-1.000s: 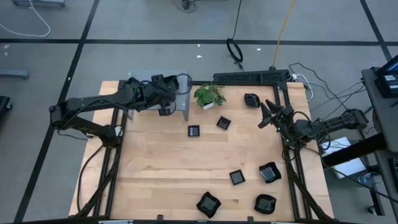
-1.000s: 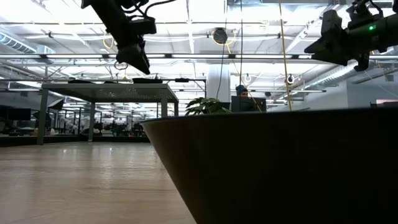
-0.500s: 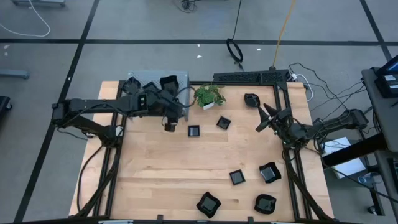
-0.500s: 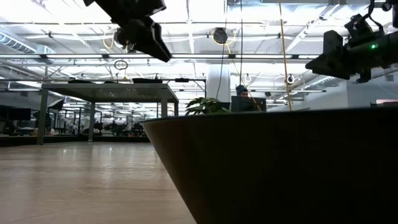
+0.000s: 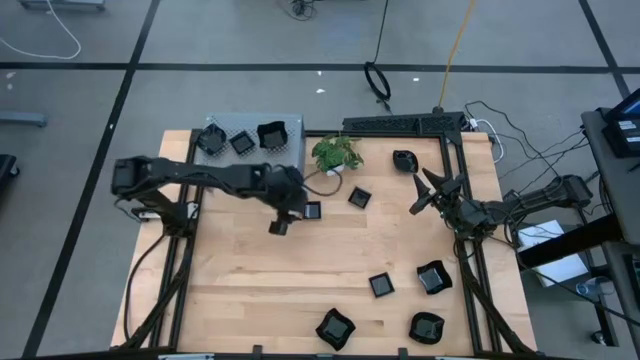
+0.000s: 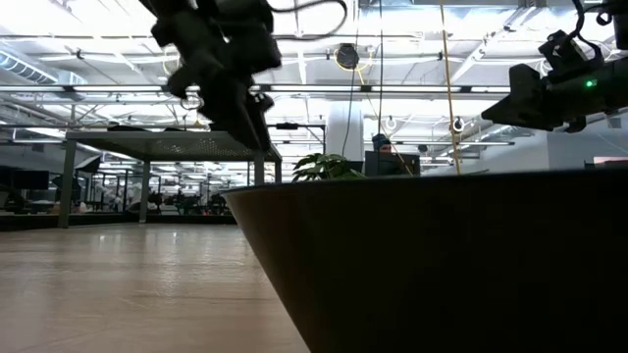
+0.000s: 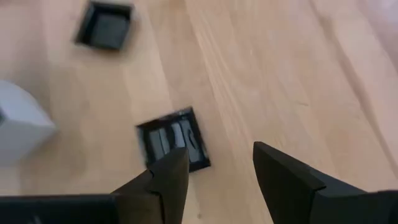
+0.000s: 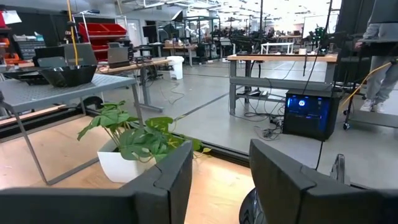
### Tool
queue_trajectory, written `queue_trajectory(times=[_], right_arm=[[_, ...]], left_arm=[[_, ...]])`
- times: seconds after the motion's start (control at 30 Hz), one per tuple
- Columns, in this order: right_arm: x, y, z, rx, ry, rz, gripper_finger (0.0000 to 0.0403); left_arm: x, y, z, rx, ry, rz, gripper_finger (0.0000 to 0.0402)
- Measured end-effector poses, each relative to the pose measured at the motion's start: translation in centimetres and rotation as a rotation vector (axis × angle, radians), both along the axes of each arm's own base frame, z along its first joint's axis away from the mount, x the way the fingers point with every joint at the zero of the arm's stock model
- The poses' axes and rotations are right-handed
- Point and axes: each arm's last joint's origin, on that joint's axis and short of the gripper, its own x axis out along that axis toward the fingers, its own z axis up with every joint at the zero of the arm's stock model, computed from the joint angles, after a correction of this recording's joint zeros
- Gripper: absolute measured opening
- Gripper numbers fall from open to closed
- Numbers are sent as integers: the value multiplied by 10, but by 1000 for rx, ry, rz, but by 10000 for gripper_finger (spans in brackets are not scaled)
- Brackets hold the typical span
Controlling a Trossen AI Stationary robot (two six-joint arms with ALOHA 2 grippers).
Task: Pick & Place Mini shaped plates
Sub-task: Stack the black square plate on top of the other black square plates on the shelf
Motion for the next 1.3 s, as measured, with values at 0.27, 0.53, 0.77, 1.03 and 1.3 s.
queue_trajectory(times=[0.27,0.53,0.77,1.03,1.3], right_arm=[[0,0,0,0,1,1,146],[0,0,0,-1,5,1,146],[0,0,-1,-2,9,1,146],[0,0,-1,-2,8,1,146],[0,0,-1,-2,8,1,146]], left_arm=[[25,-9,-41,32,59,166,184],[38,-9,-63,25,52,228,184],[39,-9,-82,37,117,233,184],[41,-6,-87,51,124,234,169],[40,-6,-87,24,128,225,56]])
